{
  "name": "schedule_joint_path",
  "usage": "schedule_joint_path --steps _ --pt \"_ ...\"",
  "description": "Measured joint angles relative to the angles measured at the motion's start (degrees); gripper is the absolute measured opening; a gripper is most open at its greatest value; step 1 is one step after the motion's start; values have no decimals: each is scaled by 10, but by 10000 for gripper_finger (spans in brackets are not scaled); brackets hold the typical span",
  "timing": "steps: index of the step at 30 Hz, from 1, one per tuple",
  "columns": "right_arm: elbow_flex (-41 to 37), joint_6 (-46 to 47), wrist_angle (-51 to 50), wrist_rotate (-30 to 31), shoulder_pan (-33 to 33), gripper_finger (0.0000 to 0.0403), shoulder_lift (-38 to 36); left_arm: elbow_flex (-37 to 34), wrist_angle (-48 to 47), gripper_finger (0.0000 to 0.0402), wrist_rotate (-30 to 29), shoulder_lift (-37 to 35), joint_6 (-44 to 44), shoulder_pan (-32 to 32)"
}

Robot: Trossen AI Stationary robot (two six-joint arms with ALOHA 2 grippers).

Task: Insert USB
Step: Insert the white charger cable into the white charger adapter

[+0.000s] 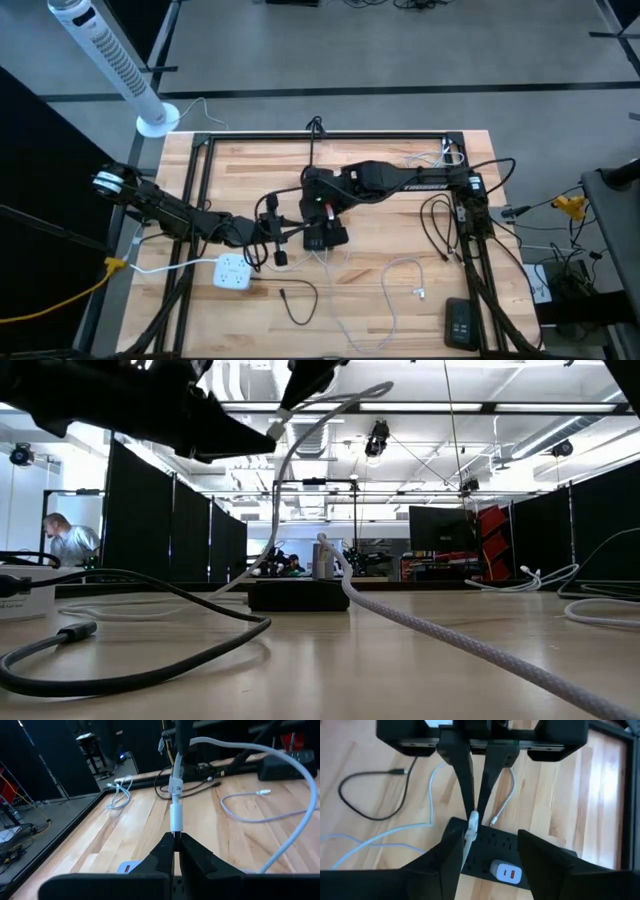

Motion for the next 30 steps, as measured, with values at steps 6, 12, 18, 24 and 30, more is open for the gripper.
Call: schedule_joint_path --steps 6,12,18,24,30 --pt "-86 24 86 -15 9 149 -64 -17 42 5 28 -34 1 -10" --pt "-197 55 216 -31 9 150 -113 -27 66 5 29 -60 7 -25" --pt "-218 50 246 -30 9 167 -110 -26 65 5 33 -61 9 -25" --pt "-218 27 261 -29 9 175 -107 -27 65 5 33 -60 9 -25" --pt "-218 27 285 -28 9 174 -97 -26 65 5 33 -59 8 -25"
